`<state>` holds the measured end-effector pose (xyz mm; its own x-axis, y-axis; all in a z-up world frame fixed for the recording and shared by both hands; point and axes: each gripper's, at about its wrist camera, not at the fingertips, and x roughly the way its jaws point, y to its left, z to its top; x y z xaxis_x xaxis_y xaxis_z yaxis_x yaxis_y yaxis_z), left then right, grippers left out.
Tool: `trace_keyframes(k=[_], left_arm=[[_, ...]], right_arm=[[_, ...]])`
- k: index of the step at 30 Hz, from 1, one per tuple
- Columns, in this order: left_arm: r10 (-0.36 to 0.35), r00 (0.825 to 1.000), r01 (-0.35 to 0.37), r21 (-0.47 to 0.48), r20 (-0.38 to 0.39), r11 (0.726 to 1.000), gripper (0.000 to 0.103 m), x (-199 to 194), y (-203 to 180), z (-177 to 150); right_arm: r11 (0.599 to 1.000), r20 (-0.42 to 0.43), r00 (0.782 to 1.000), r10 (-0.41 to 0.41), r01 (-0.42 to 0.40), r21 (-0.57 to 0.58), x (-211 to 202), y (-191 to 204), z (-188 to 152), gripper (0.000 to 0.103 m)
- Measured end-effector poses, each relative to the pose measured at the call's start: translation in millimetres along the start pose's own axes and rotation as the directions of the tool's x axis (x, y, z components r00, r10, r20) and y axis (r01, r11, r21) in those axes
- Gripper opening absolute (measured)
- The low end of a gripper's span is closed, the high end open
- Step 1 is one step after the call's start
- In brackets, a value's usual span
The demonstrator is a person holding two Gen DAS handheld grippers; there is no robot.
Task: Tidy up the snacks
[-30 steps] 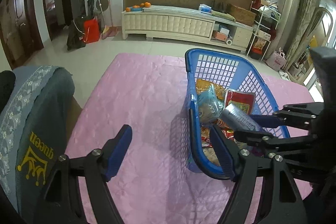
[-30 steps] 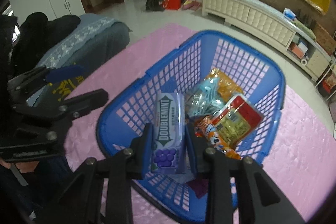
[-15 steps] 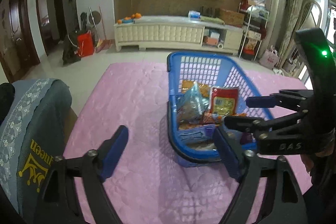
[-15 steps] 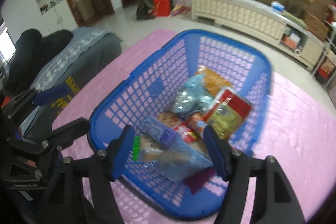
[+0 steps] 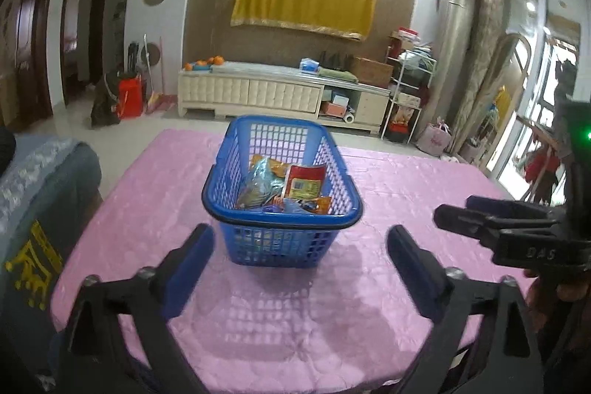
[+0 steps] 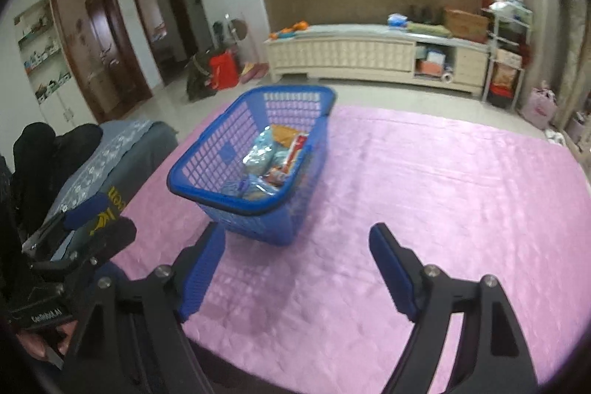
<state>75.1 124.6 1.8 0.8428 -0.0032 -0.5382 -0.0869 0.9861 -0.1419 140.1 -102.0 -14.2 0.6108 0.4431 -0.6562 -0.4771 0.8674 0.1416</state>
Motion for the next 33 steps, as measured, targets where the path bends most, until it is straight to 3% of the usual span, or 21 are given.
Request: trace_keyframes(k=[2,4,11,21,33], left_arm=[[0.003,1.0,-0.003,0.015,0.021,1.0,0.103,-11,-9,2],[-0.02,0.999,0.02,-0.005,0.034,1.0,0.103,-21,-15,6],[-0.026,0.996,0.022,0.039,0.081,0.999,0.103,-55,-41,5],[-0.034,0.993,0.026,0.072,0.113,0.997,0.103,-87,-57,4],[-0.051,0.991,0.038,0.111,0.123,0.993,0.103,-95,-68,0]], right_arm=[[1.0,0.017,1.0,-0.013,0.013,0.001,-12,1,-4,0.087],[0.999,0.043,0.998,-0.035,0.036,-0.001,-29,1,-10,0.103],[0.991,0.135,0.982,-0.135,0.135,0.011,-75,3,-25,0.103],[0.99,0.219,0.966,-0.14,0.138,0.025,-114,11,-35,0.103],[0.991,0.249,0.959,-0.135,0.136,0.015,-131,16,-46,0.103]])
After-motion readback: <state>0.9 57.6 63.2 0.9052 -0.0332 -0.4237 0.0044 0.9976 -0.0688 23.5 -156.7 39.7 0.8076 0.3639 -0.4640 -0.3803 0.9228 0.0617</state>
